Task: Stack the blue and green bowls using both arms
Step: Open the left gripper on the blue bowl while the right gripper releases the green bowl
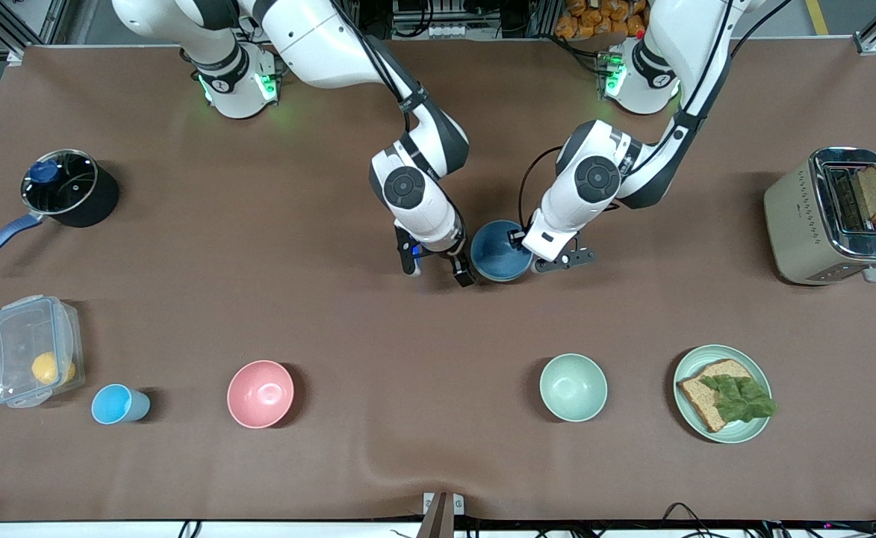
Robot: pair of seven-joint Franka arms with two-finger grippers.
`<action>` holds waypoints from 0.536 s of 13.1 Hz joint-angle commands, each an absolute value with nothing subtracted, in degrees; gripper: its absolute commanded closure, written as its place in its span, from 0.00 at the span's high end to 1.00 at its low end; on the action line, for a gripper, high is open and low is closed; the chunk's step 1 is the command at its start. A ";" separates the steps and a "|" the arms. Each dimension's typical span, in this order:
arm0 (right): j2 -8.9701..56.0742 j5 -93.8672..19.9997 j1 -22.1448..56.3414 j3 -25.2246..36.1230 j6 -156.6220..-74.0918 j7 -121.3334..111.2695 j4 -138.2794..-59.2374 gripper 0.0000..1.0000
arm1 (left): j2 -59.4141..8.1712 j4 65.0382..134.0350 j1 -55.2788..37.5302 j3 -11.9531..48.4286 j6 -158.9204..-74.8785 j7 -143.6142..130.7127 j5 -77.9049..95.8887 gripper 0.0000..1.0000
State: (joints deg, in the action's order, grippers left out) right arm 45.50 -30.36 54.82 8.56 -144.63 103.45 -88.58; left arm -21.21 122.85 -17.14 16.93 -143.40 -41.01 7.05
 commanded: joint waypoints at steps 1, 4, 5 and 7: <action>47.37 -31.46 55.81 9.05 -146.60 104.59 -87.45 1.00 | -18.30 121.56 -16.70 16.79 -143.00 -42.36 8.09 1.00; 47.37 -31.46 55.81 9.05 -146.60 104.68 -87.36 1.00 | -11.54 120.59 -12.67 16.61 -140.82 -41.66 6.95 1.00; 47.37 -31.38 55.81 9.05 -146.60 104.68 -87.36 1.00 | -9.86 118.32 -11.26 16.61 -137.23 -41.05 4.68 1.00; 47.29 -31.29 55.81 9.05 -146.51 104.59 -87.10 1.00 | -8.44 111.39 -9.15 16.61 -127.49 -40.96 -0.15 1.00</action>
